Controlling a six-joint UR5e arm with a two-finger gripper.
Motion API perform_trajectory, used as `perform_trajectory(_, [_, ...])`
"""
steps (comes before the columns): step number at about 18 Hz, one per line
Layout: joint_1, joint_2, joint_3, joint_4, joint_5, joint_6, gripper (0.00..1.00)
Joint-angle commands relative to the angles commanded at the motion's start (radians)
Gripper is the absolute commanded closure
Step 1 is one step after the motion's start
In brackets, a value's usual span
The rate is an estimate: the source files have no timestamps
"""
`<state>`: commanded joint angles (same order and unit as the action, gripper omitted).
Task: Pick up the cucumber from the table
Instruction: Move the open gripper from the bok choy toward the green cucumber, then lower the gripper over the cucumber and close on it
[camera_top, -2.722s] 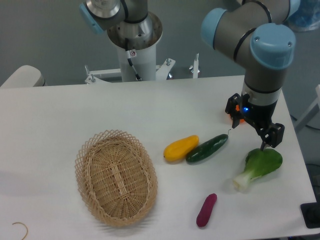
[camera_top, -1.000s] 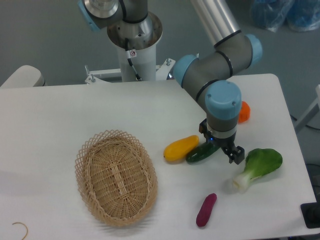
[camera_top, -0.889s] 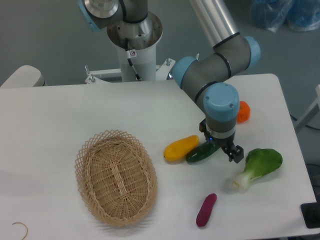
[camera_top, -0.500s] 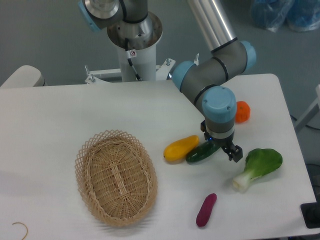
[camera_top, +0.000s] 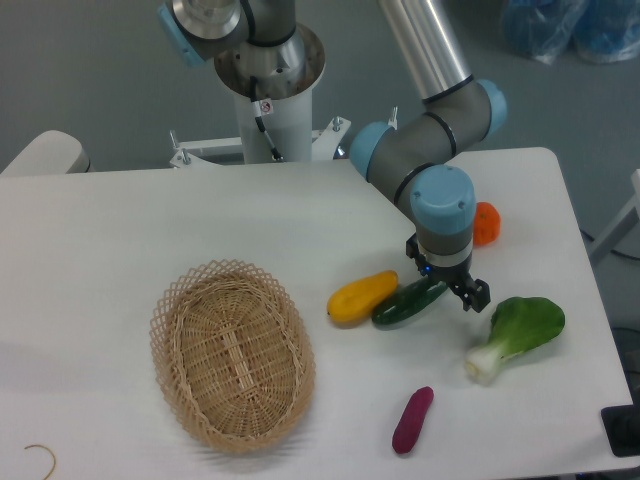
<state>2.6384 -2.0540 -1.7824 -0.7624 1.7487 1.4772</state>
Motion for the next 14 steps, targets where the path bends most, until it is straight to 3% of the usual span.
perform_trajectory(4, [-0.012,-0.005,-0.003,-0.002,0.0,-0.083,0.0])
perform_trajectory(14, [-0.029,-0.011,-0.015,0.0,0.0,-0.123,0.0])
